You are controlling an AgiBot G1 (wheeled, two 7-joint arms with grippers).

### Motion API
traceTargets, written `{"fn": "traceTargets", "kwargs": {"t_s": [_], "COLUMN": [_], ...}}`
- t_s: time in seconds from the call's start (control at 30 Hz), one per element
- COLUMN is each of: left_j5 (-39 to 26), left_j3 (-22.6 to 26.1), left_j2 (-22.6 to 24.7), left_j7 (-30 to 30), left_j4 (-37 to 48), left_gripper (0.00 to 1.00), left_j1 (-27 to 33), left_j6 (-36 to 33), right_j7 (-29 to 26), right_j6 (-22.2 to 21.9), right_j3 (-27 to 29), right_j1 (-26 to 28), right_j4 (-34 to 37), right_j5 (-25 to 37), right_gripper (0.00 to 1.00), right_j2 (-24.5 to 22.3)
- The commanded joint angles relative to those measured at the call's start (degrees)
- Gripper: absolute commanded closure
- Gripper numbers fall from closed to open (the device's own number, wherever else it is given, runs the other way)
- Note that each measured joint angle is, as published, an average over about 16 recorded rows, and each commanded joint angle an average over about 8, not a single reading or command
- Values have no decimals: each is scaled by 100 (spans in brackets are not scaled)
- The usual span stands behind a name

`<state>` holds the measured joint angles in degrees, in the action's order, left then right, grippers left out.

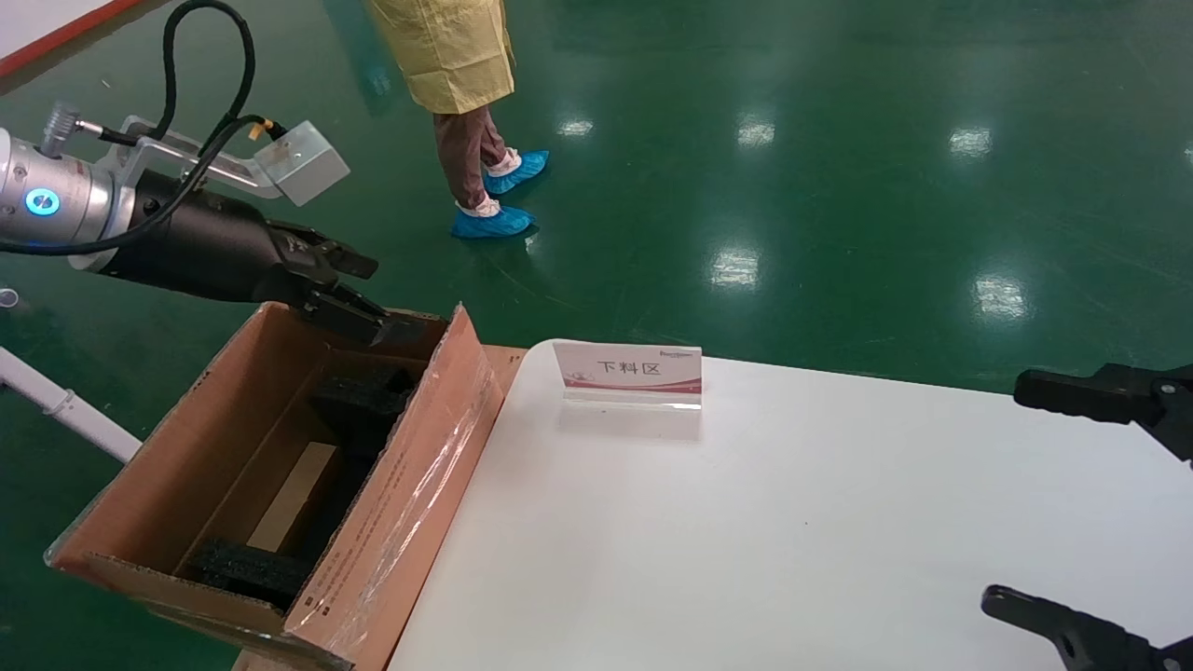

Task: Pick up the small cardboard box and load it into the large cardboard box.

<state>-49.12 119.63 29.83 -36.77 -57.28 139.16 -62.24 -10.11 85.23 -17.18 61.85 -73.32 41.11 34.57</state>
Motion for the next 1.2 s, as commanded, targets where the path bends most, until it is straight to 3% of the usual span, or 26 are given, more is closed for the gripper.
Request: {"fn": "traceTargets", "kwargs": {"t_s": [0.03,1.2], "left_j5": [33,469], "left_j3": [-191,-6579], "left_j2": [-19,319], "left_j7": [63,1658], "left_j4": [-65,-1048], "left_gripper": [0,0], "left_j1": [-111,-4916], "left_j6": [-34,-1486], "right_j7": [0,6], "right_j6": [0,-3], "right_j3": [0,-10], "right_j1": [0,4], "right_j4": [1,3], "right_j5": [1,-6], "right_gripper": [0,0], "right_j2": [0,-3]}}
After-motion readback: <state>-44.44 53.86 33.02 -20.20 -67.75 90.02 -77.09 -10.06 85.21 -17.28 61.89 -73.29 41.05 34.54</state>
